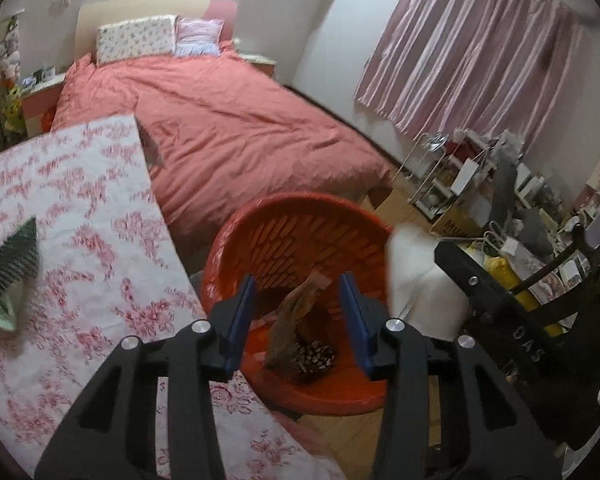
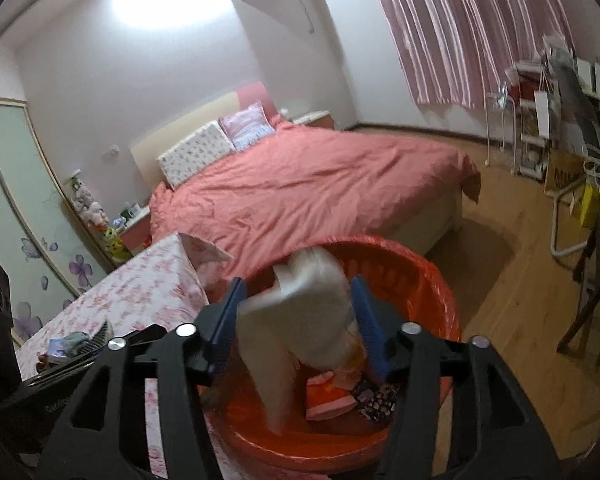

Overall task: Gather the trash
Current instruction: 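Carry tissue and hair clip over the orange basket and open both tools, then grasp the brown plaid scrunchie with the left tool while the right tool reaches the pile, then grasp the grey sock with the right tool and lift it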

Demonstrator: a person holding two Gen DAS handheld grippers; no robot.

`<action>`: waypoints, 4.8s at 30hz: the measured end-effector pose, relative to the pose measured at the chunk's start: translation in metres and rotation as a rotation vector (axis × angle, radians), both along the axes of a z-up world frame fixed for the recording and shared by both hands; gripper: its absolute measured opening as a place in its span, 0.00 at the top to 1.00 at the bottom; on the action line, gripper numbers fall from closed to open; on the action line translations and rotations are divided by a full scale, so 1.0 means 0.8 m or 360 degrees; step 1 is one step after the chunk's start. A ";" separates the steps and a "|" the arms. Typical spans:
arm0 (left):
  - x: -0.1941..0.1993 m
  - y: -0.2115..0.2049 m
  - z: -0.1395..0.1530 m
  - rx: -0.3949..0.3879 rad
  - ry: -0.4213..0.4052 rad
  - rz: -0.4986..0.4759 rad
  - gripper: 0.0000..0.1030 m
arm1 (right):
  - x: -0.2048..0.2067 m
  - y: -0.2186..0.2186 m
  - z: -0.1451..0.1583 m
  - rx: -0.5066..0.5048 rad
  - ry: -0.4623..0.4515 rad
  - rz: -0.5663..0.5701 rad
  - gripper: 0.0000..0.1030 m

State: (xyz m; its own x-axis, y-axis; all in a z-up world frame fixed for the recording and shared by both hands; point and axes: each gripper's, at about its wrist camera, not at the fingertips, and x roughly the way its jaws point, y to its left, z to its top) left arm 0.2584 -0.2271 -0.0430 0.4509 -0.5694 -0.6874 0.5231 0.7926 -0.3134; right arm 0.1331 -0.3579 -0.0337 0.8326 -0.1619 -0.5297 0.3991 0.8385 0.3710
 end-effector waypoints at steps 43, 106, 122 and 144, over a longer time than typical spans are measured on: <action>0.062 0.376 -0.033 0.0460 -0.0110 0.1000 0.38 | 0.048 0.190 -0.007 -0.0193 0.0249 0.0471 0.17; 0.053 0.514 -0.061 0.0254 0.0067 0.1170 0.58 | 0.211 0.426 -0.018 -0.0469 0.0350 0.0874 0.69; 0.052 0.513 -0.059 0.0183 0.0050 0.1120 0.75 | 0.173 0.377 0.001 -0.0268 0.0205 0.0865 0.89; 0.016 0.447 0.033 0.0235 -0.0220 0.0994 0.82 | 0.116 0.325 0.053 -0.0251 0.0028 0.0797 0.89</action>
State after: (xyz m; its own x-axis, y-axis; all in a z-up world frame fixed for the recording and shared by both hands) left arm 0.2712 0.1304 -0.0168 0.7559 -0.0761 -0.6503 -0.0217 0.9898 -0.1410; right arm 0.2262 -0.0980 0.0084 0.8195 0.1749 -0.5458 -0.0599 0.9732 0.2219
